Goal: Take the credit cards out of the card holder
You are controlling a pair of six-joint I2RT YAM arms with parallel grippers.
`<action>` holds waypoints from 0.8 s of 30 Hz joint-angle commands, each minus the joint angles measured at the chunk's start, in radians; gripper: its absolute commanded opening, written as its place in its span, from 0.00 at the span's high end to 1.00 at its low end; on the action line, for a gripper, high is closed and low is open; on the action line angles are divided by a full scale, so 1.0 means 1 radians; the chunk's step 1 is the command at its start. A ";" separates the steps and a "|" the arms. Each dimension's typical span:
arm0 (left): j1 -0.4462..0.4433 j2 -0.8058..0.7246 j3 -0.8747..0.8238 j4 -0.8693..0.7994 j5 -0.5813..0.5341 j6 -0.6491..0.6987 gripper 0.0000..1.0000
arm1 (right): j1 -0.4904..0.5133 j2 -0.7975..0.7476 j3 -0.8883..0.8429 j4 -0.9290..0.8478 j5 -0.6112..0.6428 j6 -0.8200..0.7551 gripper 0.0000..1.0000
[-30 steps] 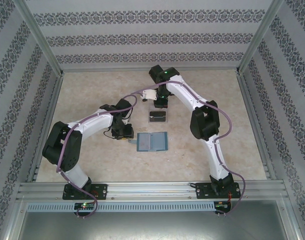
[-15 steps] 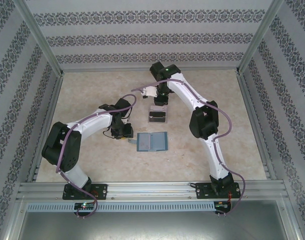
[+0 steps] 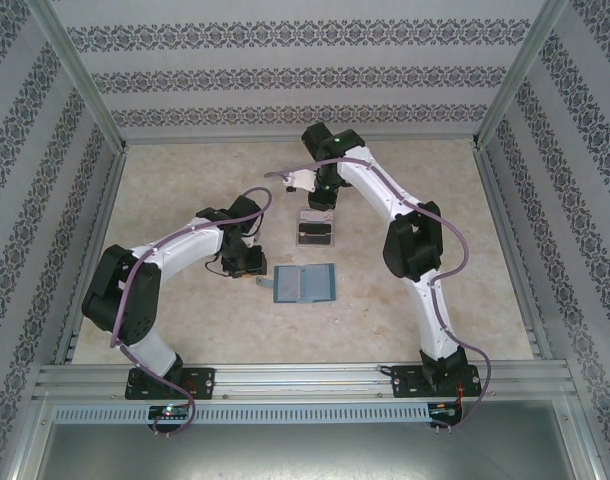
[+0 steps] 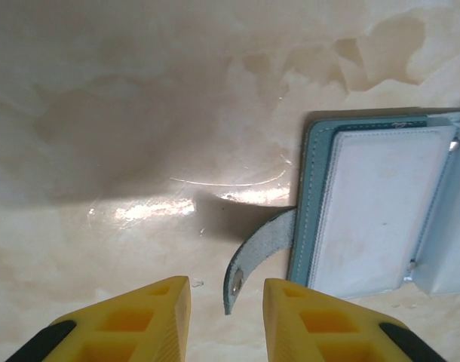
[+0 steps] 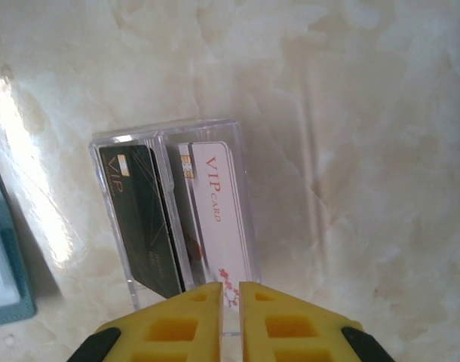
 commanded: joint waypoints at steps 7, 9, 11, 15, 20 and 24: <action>0.009 -0.027 0.043 0.017 0.082 -0.017 0.71 | 0.007 -0.307 -0.388 0.342 0.002 0.480 0.87; 0.008 -0.018 0.045 0.031 0.107 -0.019 0.71 | 0.020 -0.380 -0.500 0.409 0.013 0.570 0.87; 0.003 -0.002 0.051 0.038 0.126 -0.019 0.72 | 0.031 -0.446 -0.592 0.470 0.026 0.661 0.83; -0.021 0.028 0.062 0.050 0.123 -0.015 0.73 | 0.072 -0.556 -0.758 0.569 0.044 0.830 0.83; -0.036 0.094 0.071 0.054 0.140 -0.005 0.80 | 0.127 -0.613 -0.854 0.596 0.020 1.034 0.87; -0.037 0.126 0.055 0.059 0.123 0.011 0.85 | 0.181 -0.641 -0.938 0.657 -0.002 1.169 0.87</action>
